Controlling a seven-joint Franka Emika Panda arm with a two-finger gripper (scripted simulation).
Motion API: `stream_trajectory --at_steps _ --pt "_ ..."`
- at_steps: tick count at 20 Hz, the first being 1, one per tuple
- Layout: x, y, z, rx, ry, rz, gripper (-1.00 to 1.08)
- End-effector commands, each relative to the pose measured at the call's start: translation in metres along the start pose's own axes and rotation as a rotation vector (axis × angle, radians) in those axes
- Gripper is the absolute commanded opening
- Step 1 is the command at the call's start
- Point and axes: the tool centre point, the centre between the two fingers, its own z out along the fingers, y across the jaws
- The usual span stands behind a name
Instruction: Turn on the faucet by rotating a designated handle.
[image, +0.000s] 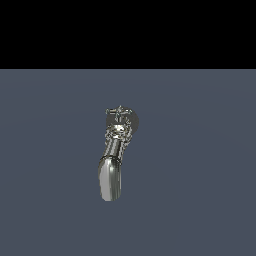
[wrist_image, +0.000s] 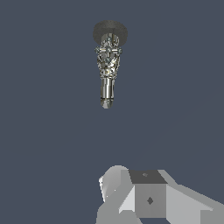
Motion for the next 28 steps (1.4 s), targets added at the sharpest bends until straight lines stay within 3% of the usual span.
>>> stream_trajectory --at_steps 1,2,3,4,5,6,7,8,9,10,11,12,13,14,15,16,17,18,19,20,21,22,23,24,25,26,27,28 --pt "0.002 0.007 0.025 -0.013 -0.049 0.023 -0.23" --pt "0.008 0.006 0.048 -0.006 -0.094 0.039 -0.18" --pt "0.015 -0.017 0.052 0.009 -0.079 -0.008 0.02" --pt "0.027 -0.008 0.07 0.024 -0.101 0.031 0.1" --pt "0.033 -0.016 0.083 0.027 -0.099 0.019 -0.03" --pt "0.037 -0.014 0.107 0.007 -0.132 0.022 0.03" --pt "0.041 -0.01 0.128 0.028 -0.161 0.055 0.08" --pt "0.046 -0.023 0.141 0.035 -0.171 0.025 0.08" --pt "0.062 -0.007 0.143 0.013 -0.145 0.046 0.16" --pt "0.065 -0.017 0.163 0.023 -0.168 0.098 0.11" --pt "0.071 -0.001 0.177 0.047 -0.174 0.172 0.05" --pt "0.085 -0.01 0.181 0.051 -0.156 0.184 -0.06" --pt "0.093 0.007 0.193 0.067 -0.158 0.274 -0.48" --pt "0.103 0.021 0.202 0.094 -0.149 0.306 -0.36" --pt "0.123 -0.001 0.2 0.126 -0.124 0.312 -0.34" --pt "0.127 0.002 0.216 0.155 -0.137 0.389 -0.44" --pt "0.117 -0.027 0.242 0.112 -0.176 0.313 -0.47" --pt "0.118 -0.019 0.26 0.123 -0.19 0.365 -0.34" --pt "0.158 -0.018 0.254 0.154 -0.149 0.452 -0.67" --pt "0.152 0.003 0.246 0.17 -0.128 0.497 -0.67" --pt "0.152 -0.003 0.263 0.101 -0.14 0.424 0.19" --pt "0.152 -0.007 0.264 0.095 -0.141 0.418 0.19" --pt "0.167 -0.025 0.269 0.161 -0.13 0.493 -0.02" --pt "0.167 -0.024 0.269 0.162 -0.13 0.494 -0.02" --pt "0.186 -0.023 0.268 0.112 -0.087 0.419 -0.2" --pt "0.184 -0.03 0.267 0.104 -0.081 0.408 -0.2" --pt "0.166 -0.024 0.304 0.08 -0.13 0.459 0.76" --pt "0.199 0.012 0.293 0.07 -0.059 0.512 0.83"
